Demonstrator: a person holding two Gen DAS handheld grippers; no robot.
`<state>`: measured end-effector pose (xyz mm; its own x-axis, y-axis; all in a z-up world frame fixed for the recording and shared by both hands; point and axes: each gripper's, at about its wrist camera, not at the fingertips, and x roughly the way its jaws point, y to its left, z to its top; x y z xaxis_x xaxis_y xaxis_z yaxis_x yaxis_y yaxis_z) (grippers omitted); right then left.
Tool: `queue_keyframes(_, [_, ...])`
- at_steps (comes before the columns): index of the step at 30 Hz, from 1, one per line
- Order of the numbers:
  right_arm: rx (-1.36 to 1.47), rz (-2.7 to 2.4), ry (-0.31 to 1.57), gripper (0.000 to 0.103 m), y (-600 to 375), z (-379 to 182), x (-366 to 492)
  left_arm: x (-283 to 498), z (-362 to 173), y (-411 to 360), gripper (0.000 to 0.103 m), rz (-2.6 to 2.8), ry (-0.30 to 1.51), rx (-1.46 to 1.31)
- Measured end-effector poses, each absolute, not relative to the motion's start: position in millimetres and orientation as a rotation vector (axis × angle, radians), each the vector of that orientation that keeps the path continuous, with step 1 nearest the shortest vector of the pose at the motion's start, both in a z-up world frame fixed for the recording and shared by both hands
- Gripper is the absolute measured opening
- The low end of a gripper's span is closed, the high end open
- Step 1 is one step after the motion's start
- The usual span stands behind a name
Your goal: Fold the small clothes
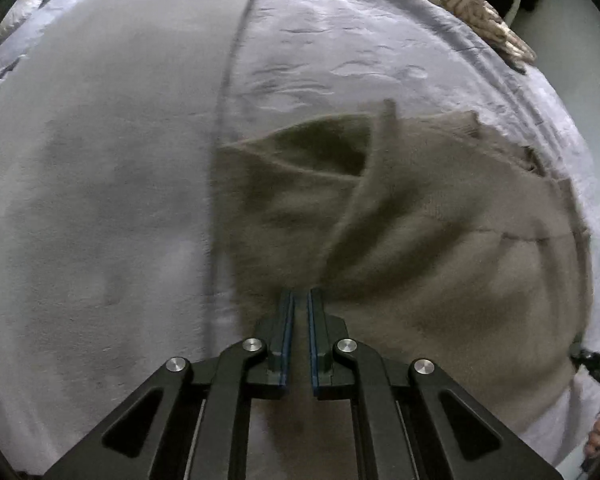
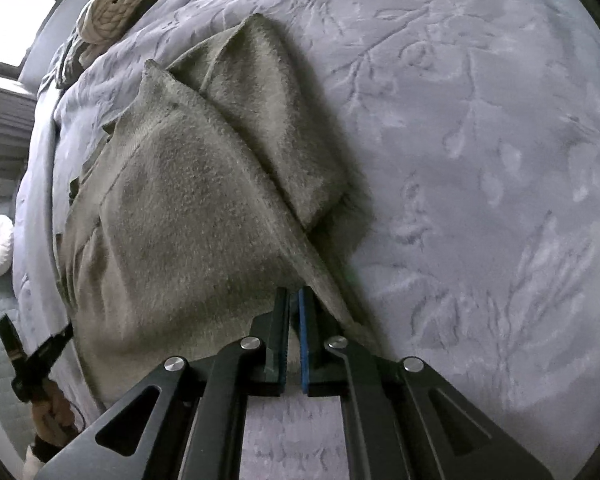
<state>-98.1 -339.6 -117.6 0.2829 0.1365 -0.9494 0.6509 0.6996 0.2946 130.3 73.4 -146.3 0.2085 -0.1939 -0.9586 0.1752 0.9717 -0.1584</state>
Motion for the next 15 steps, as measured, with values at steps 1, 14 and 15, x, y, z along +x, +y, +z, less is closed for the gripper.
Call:
queue_keyframes(1, [0.766, -0.393, 1.263, 0.008, -337.7, -115.2, -100.4, 128.3, -145.7, 79.8, 0.007, -0.248, 1.353, -0.025])
queue_keyframes(14, [0.778, -0.301, 1.326, 0.008, -260.5, -90.2, -116.8, 53.6, -101.6, 96.3, 0.007, -0.271, 1.372, 0.022])
queue_keyframes(15, [0.779, -0.289, 1.33, 0.008, -253.2, -88.7, -118.1, 48.3, -97.8, 95.3, 0.007, -0.273, 1.371, 0.019])
